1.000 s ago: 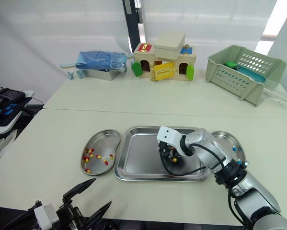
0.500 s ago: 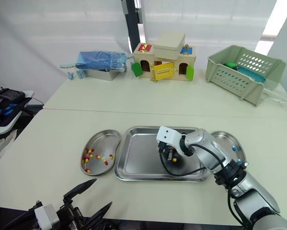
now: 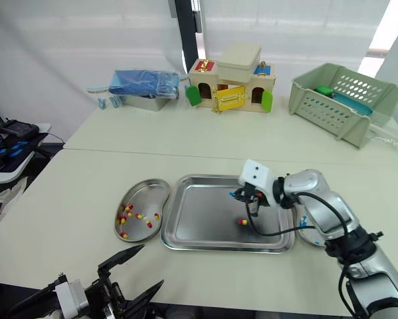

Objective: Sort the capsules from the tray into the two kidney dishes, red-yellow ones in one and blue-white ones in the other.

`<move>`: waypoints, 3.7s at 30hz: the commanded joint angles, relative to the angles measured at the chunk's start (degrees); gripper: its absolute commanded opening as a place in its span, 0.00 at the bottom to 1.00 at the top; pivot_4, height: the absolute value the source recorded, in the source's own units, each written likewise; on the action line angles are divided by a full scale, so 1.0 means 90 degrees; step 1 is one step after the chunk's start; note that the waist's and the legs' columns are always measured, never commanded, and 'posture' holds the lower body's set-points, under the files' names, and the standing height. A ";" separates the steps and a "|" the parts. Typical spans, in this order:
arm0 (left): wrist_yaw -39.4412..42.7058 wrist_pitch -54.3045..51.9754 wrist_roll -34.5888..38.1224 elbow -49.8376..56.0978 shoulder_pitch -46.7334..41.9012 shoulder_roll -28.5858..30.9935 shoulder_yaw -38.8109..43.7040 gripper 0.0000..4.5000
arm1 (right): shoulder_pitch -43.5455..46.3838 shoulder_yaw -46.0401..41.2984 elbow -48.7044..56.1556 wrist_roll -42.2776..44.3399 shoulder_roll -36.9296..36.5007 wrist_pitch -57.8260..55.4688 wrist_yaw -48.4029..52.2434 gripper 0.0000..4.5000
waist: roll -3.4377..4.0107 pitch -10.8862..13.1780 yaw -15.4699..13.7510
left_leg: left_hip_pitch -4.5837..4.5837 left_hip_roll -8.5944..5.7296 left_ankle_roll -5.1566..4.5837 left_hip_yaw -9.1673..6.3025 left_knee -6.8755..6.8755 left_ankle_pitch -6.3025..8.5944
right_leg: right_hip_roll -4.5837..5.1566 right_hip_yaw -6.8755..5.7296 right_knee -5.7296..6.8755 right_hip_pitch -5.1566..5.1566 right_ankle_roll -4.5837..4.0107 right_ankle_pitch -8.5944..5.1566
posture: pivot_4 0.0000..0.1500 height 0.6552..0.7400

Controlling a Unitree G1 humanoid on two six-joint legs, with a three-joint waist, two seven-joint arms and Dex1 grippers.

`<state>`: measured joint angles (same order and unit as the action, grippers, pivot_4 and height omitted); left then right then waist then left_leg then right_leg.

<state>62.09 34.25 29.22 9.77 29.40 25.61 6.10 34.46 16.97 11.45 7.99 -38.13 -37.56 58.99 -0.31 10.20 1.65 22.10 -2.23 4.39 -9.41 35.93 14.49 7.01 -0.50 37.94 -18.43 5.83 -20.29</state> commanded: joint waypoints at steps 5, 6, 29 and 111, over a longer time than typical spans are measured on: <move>0.0629 0.0130 0.0240 0.0106 -0.0226 0.0284 -0.0257 1.00 | -0.1037 -0.1501 0.0083 0.0575 -0.1090 0.0958 0.0501 0.01 | -0.0002 0.0003 0.0023 | 0.0002 0.0001 0.0000 0.0003 0.0001 0.0000 | 0.0000 0.0000 0.0002 0.0000 0.0000 0.0000 | 1.00 1.00; 0.0714 0.0129 0.0267 0.0087 -0.0266 0.0315 -0.0285 1.00 | -0.1236 -0.1757 0.0073 0.0685 -0.1266 0.1006 0.0605 0.01 | -0.0002 0.0003 0.0015 | 0.0001 0.0001 0.0000 0.0003 0.0000 0.0000 | 0.0000 0.0000 0.0003 0.0000 0.0000 0.0000 | 1.00 1.00; 0.1656 0.0056 0.0609 -0.0305 -0.0919 0.0315 -0.0510 1.00 | -0.3354 -0.3345 -0.0493 0.0734 -0.2567 0.1269 0.0583 0.23 | -0.0003 0.0004 0.0018 | -0.0007 0.0001 -0.0001 0.0007 0.0003 0.0000 | 0.0000 -0.0002 -0.0003 0.0017 0.0000 0.0000 | 1.00 1.00; 0.0867 -0.5312 -0.1420 -0.0643 -0.5761 0.2493 -0.1324 1.00 | -0.7343 -0.4496 0.1000 0.2709 0.0967 0.5221 0.1641 0.99 | -0.0013 0.0021 0.0064 | -0.0019 0.0003 0.0004 0.0006 0.0004 -0.0002 | -0.0004 0.0003 0.0016 0.0021 0.0000 -0.0002 | 1.00 1.00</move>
<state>68.61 -13.74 16.57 1.86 -21.39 48.74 -3.96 -31.03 -23.59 21.01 32.80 -29.80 6.02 72.44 -0.43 10.39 2.23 21.93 -2.21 4.43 -9.34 35.98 14.47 6.98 -0.46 38.08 -18.23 5.83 -20.30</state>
